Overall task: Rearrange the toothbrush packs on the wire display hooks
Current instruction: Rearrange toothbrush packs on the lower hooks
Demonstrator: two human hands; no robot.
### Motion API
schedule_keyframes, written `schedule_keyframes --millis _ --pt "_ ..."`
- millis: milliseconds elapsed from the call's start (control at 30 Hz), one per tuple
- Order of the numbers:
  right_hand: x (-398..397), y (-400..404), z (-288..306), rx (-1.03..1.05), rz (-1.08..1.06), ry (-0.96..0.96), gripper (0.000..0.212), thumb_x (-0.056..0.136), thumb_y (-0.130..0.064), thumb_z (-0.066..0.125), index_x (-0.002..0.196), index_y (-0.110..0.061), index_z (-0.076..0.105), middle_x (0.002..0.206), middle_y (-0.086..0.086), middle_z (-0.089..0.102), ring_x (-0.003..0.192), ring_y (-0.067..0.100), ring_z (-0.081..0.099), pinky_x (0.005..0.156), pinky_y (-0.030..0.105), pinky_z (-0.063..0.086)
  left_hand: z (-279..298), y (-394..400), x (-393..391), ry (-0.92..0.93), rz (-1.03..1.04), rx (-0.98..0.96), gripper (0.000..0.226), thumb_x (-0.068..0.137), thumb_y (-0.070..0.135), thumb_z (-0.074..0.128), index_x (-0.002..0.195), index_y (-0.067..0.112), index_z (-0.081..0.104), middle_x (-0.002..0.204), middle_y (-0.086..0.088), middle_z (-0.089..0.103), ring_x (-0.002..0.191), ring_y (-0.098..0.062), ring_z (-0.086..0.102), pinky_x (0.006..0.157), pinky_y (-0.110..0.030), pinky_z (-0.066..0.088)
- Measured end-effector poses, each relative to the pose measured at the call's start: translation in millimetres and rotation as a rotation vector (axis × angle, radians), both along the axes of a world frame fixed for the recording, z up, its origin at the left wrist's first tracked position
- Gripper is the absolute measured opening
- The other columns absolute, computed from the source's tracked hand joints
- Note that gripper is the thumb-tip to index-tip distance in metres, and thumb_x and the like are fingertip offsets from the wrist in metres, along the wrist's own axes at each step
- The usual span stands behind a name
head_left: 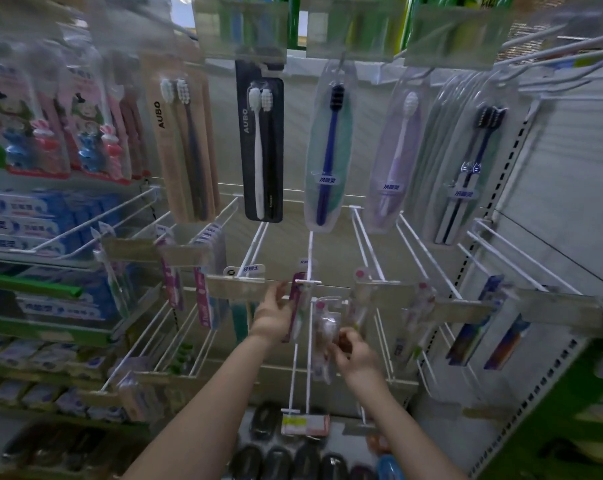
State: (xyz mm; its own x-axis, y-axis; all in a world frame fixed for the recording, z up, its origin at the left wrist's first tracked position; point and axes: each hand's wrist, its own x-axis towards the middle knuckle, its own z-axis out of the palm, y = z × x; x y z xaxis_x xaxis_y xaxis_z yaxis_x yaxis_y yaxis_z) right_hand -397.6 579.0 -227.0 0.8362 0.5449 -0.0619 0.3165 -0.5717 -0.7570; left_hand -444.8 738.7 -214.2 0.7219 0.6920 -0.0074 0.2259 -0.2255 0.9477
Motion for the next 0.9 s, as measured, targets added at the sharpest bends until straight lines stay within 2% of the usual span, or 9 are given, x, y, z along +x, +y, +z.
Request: schedule_keyframes --millis 67,133,200,300,433,567,667,733,900 --pt "1 4 1 -0.029 -0.004 -0.012 0.023 0.097 -0.026 0.048 0.118 -0.018 0.05 0.109 0.007 0.061 0.086 0.016 0.053 0.069 0.019 0.036 0 0 6 -0.044 0.011 -0.017 0.024 0.094 0.017 0.053 0.117 0.022 0.051 0.12 0.002 0.062 0.097 -0.014 0.06 0.09 -0.032 0.051" --pt "2 7 -2 -0.023 -0.003 -0.006 0.025 0.097 -0.027 0.049 0.12 -0.017 0.051 0.113 0.008 0.063 0.098 0.022 0.059 0.075 0.022 0.04 2 1 12 -0.051 0.026 0.007 0.02 0.094 0.01 0.053 0.113 0.017 0.054 0.107 0.007 0.063 0.091 -0.01 0.058 0.078 -0.019 0.046" --pt "3 11 -5 -0.024 -0.001 -0.001 0.025 0.096 -0.026 0.049 0.12 -0.018 0.052 0.113 0.009 0.064 0.101 0.025 0.061 0.08 0.026 0.044 5 1 16 -0.036 0.043 0.06 0.018 0.093 0.007 0.054 0.111 0.012 0.058 0.099 0.005 0.062 0.089 -0.009 0.056 0.076 -0.014 0.04" --pt "3 12 -6 -0.025 0.009 0.005 0.024 0.097 -0.027 0.048 0.119 -0.019 0.05 0.111 0.007 0.064 0.1 0.023 0.061 0.08 0.027 0.046 4 2 19 -0.049 0.05 0.056 0.013 0.093 0.008 0.055 0.104 0.011 0.062 0.093 0.001 0.066 0.076 -0.007 0.058 0.066 -0.013 0.043" --pt "1 12 -7 0.011 0.017 0.038 0.021 0.096 -0.028 0.048 0.116 -0.021 0.051 0.108 0.005 0.063 0.094 0.018 0.06 0.078 0.028 0.046 0 2 16 -0.139 0.018 0.016 0.015 0.092 0.001 0.053 0.095 0.012 0.062 0.089 -0.004 0.068 0.087 -0.022 0.066 0.08 -0.03 0.053" --pt "-1 9 -5 0.045 0.007 0.035 0.01 0.096 -0.028 0.051 0.105 -0.025 0.052 0.1 0.001 0.064 0.083 0.014 0.058 0.072 0.024 0.044 -1 -5 5 -0.189 0.008 0.102 0.021 0.092 -0.002 0.051 0.098 0.014 0.064 0.09 0.001 0.068 0.084 -0.012 0.065 0.078 -0.015 0.051" --pt "-4 5 -3 0.094 0.014 0.075 0.006 0.095 -0.027 0.052 0.101 -0.027 0.052 0.092 -0.003 0.062 0.073 0.006 0.058 0.059 0.014 0.043 -1 -12 -5 -0.166 0.023 0.181 0.017 0.094 0.009 0.053 0.098 0.022 0.064 0.082 0.014 0.064 0.081 -0.006 0.062 0.081 -0.023 0.05" --pt "-7 2 -3 0.122 0.023 0.113 0.005 0.095 -0.026 0.053 0.1 -0.028 0.052 0.09 -0.007 0.06 0.072 0.001 0.057 0.054 0.011 0.041 1 -17 -10 -0.122 0.025 0.24 0.012 0.095 0.015 0.053 0.097 0.022 0.062 0.078 0.017 0.061 0.078 -0.01 0.061 0.078 -0.026 0.049" --pt "-14 -5 -5 0.12 0.082 0.089 0.009 0.095 -0.021 0.051 0.096 -0.03 0.052 0.096 -0.004 0.063 0.086 0.009 0.062 0.073 0.022 0.051 17 -27 -19 -0.039 -0.058 0.374 0.018 0.094 0.015 0.053 0.109 0.019 0.062 0.091 0.011 0.062 0.089 -0.015 0.059 0.08 -0.027 0.046"
